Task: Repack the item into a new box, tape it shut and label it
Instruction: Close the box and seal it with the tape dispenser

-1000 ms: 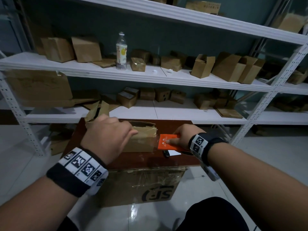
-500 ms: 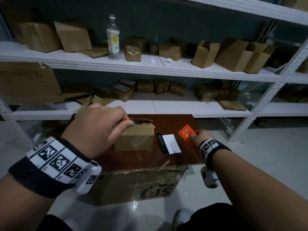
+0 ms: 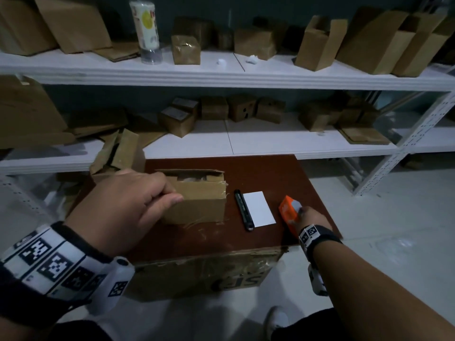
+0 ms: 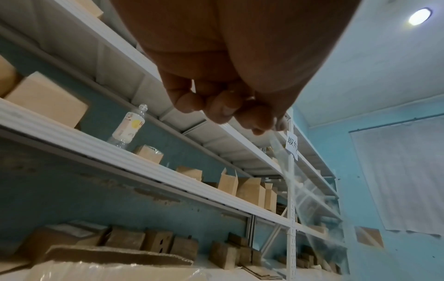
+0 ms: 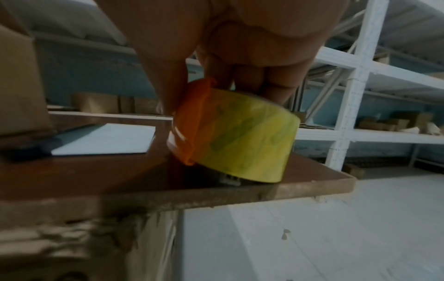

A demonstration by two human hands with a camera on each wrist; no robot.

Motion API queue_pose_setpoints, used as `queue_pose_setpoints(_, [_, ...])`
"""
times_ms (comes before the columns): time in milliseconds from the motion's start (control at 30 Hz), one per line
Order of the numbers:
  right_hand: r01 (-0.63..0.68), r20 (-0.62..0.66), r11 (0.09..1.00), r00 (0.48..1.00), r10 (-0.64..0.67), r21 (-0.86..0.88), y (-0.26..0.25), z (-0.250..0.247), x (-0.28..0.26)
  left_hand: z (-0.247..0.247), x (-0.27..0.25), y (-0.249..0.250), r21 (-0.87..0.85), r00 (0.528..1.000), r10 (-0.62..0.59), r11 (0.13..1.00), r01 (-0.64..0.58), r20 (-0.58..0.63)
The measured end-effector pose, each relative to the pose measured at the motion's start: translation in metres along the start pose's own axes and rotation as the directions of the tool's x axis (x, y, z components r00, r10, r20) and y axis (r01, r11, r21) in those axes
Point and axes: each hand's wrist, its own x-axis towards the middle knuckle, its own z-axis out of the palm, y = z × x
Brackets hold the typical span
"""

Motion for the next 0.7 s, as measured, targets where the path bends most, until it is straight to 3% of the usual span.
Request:
queue_pose_setpoints(167, [-0.022,-0.19,1.0,0.982,0.019,-0.017,-0.01,0.009,-0.003,0.017,0.01,-0.007,-0.006,0.998,-0.021,1.0,0.021,0.054])
queue_pose_setpoints(267, [0.135,-0.329,0.968,0.943,-0.059,0.213,-0.029,-0.003,-0.013,0.022,0.012,-0.011,-0.03,0.999,-0.015,0.999,0.016,0.049])
queue_pose_setpoints(367, [0.401,-0.352,0.751,0.905,-0.237,0.525,-0.057,-0.018,-0.038,0.024,0.015,-0.012,-0.017,1.0,-0.005,1.0,0.005,0.026])
queue_pose_setpoints(467, [0.464,-0.291,0.403,0.86,-0.42,0.789,-0.088,-0.025,-0.077,0.024,0.018,-0.014,0.012,1.0,0.011,1.0,-0.011,0.02])
queue_pose_setpoints(500, [0.439,-0.247,0.322,0.833,-0.495,0.839,-0.096,-0.024,-0.085,0.024,0.019,-0.016,0.016,1.0,0.016,1.0,-0.016,0.018])
queue_pose_setpoints(567, [0.369,-0.119,0.253,0.741,-0.661,0.894,-0.107,-0.019,-0.094,0.023,0.02,-0.019,0.01,0.999,0.024,1.0,-0.025,0.025])
queue_pose_setpoints(700, [0.369,0.027,0.268,0.544,-0.839,0.89,-0.119,0.003,-0.096,0.015,0.018,-0.025,0.001,0.999,0.036,0.999,-0.036,0.021])
